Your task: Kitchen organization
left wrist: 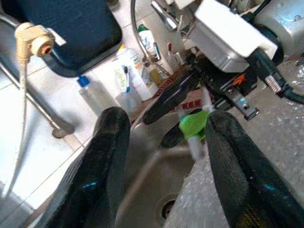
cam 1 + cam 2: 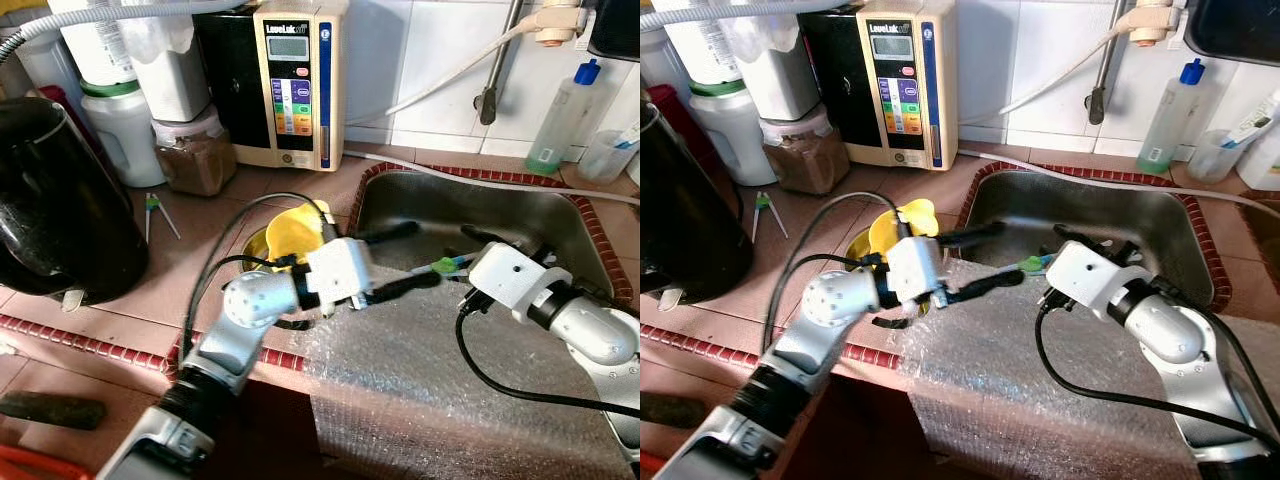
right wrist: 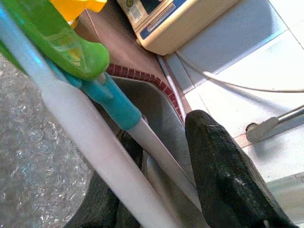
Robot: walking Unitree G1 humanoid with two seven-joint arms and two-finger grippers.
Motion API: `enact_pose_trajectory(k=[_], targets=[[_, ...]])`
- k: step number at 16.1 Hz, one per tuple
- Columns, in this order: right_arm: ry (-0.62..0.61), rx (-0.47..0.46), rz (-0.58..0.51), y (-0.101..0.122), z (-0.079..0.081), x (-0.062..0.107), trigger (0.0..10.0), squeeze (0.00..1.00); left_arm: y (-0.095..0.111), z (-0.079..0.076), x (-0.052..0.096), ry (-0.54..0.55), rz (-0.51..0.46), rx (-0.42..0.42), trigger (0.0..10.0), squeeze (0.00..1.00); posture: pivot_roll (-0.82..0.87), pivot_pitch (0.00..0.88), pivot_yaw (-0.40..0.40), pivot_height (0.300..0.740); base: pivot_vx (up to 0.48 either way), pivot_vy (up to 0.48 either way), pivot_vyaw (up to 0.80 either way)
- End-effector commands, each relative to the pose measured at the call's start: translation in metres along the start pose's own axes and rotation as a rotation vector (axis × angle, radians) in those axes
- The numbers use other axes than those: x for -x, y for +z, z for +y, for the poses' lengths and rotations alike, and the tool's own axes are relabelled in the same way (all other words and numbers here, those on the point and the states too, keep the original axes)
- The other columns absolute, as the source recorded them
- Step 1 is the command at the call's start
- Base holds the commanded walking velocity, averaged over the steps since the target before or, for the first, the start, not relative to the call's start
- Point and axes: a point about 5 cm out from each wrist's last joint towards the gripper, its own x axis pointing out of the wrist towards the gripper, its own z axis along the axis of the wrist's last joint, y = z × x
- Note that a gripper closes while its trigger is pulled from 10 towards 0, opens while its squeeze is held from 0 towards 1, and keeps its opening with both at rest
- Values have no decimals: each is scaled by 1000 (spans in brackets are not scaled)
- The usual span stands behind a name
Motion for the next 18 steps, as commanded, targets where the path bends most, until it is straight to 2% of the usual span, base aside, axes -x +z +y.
enact_pose_trajectory(k=[1, 3, 7, 9, 11, 13, 18], targets=[[-13, 10, 13, -3, -4, 4, 0, 0, -2, 5, 8, 30, 15, -11, 10000, 1000, -77, 15, 69, 740, 0, 0, 0], [-19, 10, 23, -6, -4, 6, 0, 0, -8, 8, 13, 58, 56, -57, 10000, 1000, -80, 12, 65, 740, 0, 0, 0], [-79, 17, 65, -13, -10, 12, 0, 0, -17, 12, 23, 115, 94, -4, 10000, 1000, -80, 18, 69, 740, 0, 0, 0], [-108, 28, 94, -19, -18, 17, 0, 0, -23, 12, 29, 163, 110, 60, 10000, 1000, -82, 21, 73, 740, 0, 0, 0], [-142, 36, 116, -23, -25, 20, 0, 0, -26, 13, 33, 198, 122, 88, 10000, 1000, -82, 21, 73, 740, 0, 0, 0], [-176, 36, 136, -26, -29, 22, 0, 0, -28, 17, 37, 258, 120, 179, 10000, 1000, -78, 24, 71, 740, 0, 0, 0], [-317, 39, 272, -47, -46, 29, 0, 0, -22, 12, 39, 253, 108, 332, 10000, 1000, -73, 36, 81, 740, 0, 0, 0]])
